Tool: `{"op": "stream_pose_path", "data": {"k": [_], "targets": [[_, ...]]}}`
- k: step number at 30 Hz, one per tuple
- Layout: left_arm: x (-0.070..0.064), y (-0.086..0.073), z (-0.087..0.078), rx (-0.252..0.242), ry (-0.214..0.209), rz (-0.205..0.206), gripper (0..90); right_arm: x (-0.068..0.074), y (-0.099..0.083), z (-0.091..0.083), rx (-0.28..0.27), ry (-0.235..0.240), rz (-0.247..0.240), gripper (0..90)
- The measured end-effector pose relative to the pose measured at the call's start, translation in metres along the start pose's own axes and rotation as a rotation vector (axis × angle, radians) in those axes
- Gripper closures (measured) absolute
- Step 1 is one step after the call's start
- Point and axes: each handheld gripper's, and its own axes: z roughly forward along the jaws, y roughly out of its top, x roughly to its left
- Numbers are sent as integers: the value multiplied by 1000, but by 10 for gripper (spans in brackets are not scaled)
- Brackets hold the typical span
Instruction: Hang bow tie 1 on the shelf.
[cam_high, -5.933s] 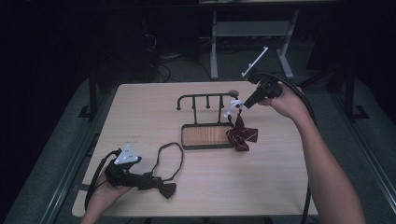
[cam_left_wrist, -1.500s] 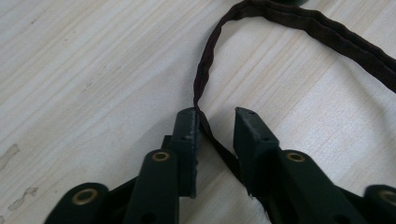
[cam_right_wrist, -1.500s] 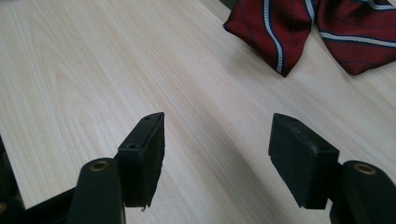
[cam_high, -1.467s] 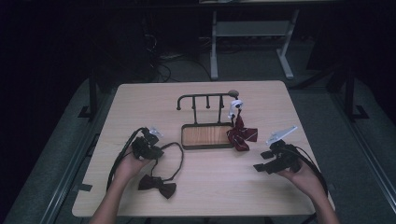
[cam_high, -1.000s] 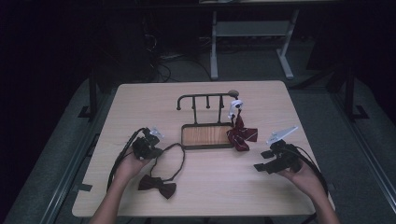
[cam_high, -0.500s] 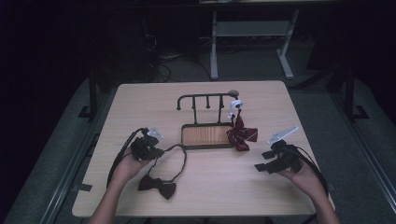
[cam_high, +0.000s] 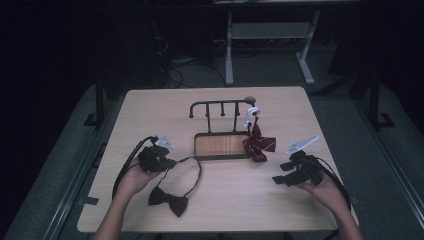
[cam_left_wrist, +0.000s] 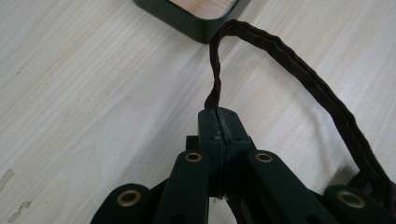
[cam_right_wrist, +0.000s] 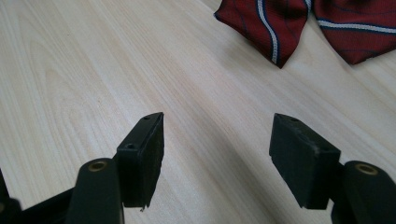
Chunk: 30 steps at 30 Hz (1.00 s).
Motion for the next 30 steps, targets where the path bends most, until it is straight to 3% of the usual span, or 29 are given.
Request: {"op": "stream_pose_path", "data": {"k": [30], "targets": [[-9,6,-18,-44,-5,30,897,0,0,1,-1,7,5,343]]}}
